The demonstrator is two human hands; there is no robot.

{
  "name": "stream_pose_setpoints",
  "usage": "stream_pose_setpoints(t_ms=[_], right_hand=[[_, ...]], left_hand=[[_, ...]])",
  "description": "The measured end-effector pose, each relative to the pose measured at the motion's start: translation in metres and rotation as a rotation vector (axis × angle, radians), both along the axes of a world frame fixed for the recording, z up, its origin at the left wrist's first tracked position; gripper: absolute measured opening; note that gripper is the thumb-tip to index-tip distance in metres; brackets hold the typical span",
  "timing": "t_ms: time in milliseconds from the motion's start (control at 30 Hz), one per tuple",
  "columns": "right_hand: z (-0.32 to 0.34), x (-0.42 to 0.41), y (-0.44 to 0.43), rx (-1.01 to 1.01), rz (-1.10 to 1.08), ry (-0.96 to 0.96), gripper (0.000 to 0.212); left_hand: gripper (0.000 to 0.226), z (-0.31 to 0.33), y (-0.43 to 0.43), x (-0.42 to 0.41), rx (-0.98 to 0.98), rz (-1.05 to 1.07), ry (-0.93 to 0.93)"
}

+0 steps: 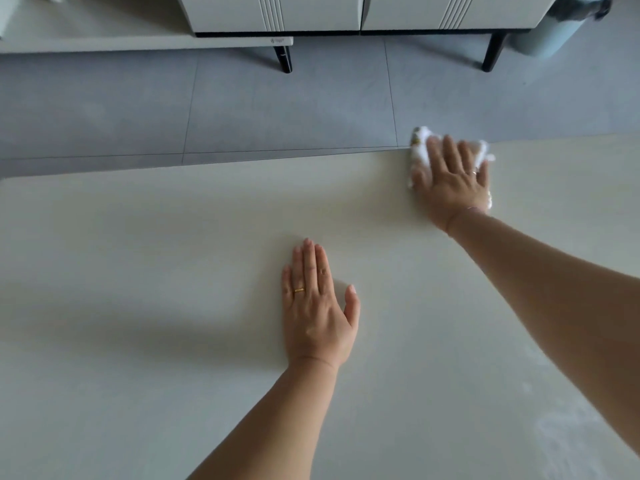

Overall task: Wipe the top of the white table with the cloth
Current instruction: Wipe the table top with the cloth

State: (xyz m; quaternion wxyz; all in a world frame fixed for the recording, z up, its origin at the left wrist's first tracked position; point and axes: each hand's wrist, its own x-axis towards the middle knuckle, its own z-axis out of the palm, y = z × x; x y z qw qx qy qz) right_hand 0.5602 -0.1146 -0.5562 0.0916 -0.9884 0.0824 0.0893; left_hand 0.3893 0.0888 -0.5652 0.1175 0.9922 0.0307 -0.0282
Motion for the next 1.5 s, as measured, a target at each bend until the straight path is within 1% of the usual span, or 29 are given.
stream_pose_setpoints(t_ms=[67,100,133,233,267,300,333,400,467,500,533,600,667,700,733,767,867,933,967,1000,1067,1133,1167,1200,1267,1367,1400,1433,1500], right_hand=[[-0.001,-0.004,0.02,-0.008,-0.192,0.007,0.062],[-0.002,-0.008,0.037,-0.013,-0.18,-0.006,0.062],[-0.003,-0.014,0.054,-0.016,-0.089,-0.024,0.061],[-0.001,-0.032,0.061,0.009,0.359,-0.03,0.058],[0.0,-0.031,0.044,0.009,0.451,-0.028,0.057],[0.0,-0.031,0.022,0.018,0.466,-0.022,0.056],[0.0,-0.032,-0.001,0.026,0.399,-0.018,0.056],[-0.001,-0.04,-0.037,0.028,0.111,-0.01,0.055],[-0.002,-0.054,-0.033,0.011,-0.134,0.006,0.057],[-0.003,-0.064,-0.017,0.016,-0.174,0.001,0.058],[-0.005,-0.075,0.002,0.03,-0.144,-0.011,0.059],[-0.005,-0.1,0.031,0.061,0.09,-0.039,0.059],[-0.003,-0.117,0.023,0.034,0.374,-0.042,0.058],[-0.002,-0.12,0.005,0.017,0.453,-0.052,0.056],[-0.003,-0.122,-0.016,0.005,0.459,-0.061,0.055],[-0.003,-0.124,-0.037,-0.004,0.402,-0.06,0.054],[-0.004,-0.129,-0.066,0.025,0.037,-0.017,0.054],[-0.006,-0.14,-0.038,0.034,-0.133,-0.026,0.057],[-0.007,-0.15,-0.019,0.046,-0.132,-0.036,0.059],[-0.007,-0.163,0.0,0.066,-0.058,-0.052,0.061],[-0.004,-0.193,0.016,0.079,0.218,-0.051,0.059],[-0.003,-0.206,-0.007,0.048,0.416,-0.059,0.055],[-0.003,-0.209,-0.026,0.029,0.43,-0.06,0.054],[-0.003,-0.21,-0.044,0.009,0.391,-0.055,0.054],[-0.003,-0.214,-0.069,0.006,0.206,-0.034,0.055],[-0.004,-0.229,-0.05,0.04,-0.106,-0.028,0.058],[-0.004,-0.239,-0.034,0.053,-0.137,-0.026,0.061],[-0.004,-0.251,-0.018,0.06,-0.091,-0.029,0.062],[-0.003,-0.275,-0.003,0.041,0.16,-0.018,0.062]], left_hand=[[0.073,0.0,0.0,0.0,0.005,0.003,0.006],[0.073,0.001,-0.001,0.0,0.007,0.003,0.006],[0.073,0.001,-0.001,0.0,0.009,0.004,0.004],[0.073,0.002,-0.001,-0.001,0.019,0.003,0.008],[0.073,0.002,-0.001,-0.001,0.022,0.002,0.002],[0.074,0.002,-0.001,0.0,0.024,0.002,-0.003],[0.074,0.002,-0.001,0.0,0.026,0.001,-0.005],[0.074,0.002,-0.001,0.0,0.029,0.004,-0.012],[0.074,0.001,-0.001,0.001,0.037,0.004,-0.015],[0.074,0.0,-0.002,0.001,0.042,0.004,-0.017],[0.074,0.0,-0.001,0.001,0.049,0.003,-0.02],[0.074,-0.001,-0.001,0.0,0.062,0.0,-0.019],[0.075,-0.001,0.0,-0.001,0.073,-0.008,-0.022],[0.075,-0.002,0.0,-0.001,0.079,-0.012,-0.026],[0.075,-0.002,0.0,-0.001,0.083,-0.017,-0.028],[0.075,-0.003,0.001,-0.001,0.084,-0.02,-0.026],[0.073,-0.004,-0.001,-0.001,0.092,-0.008,-0.028],[0.07,-0.005,-0.004,-0.001,0.137,-0.009,-0.027],[0.068,-0.004,-0.006,-0.002,0.163,-0.01,-0.028],[0.068,-0.002,-0.008,-0.004,0.181,0.003,-0.032],[0.069,0.003,-0.014,-0.016,0.178,0.058,-0.05],[0.067,0.009,-0.027,-0.042,0.121,0.095,-0.087],[0.067,0.011,-0.035,-0.062,0.088,0.086,-0.1],[0.067,0.011,-0.043,-0.084,0.057,0.056,-0.098],[0.068,0.01,-0.06,-0.129,0.006,-0.045,-0.069],[0.068,0.005,-0.075,-0.177,-0.011,-0.175,-0.001],[0.068,0.003,-0.077,-0.184,-0.005,-0.192,0.012],[0.068,0.002,-0.078,-0.186,0.004,-0.195,0.017],[0.068,0.001,-0.077,-0.185,0.024,-0.192,0.03]])
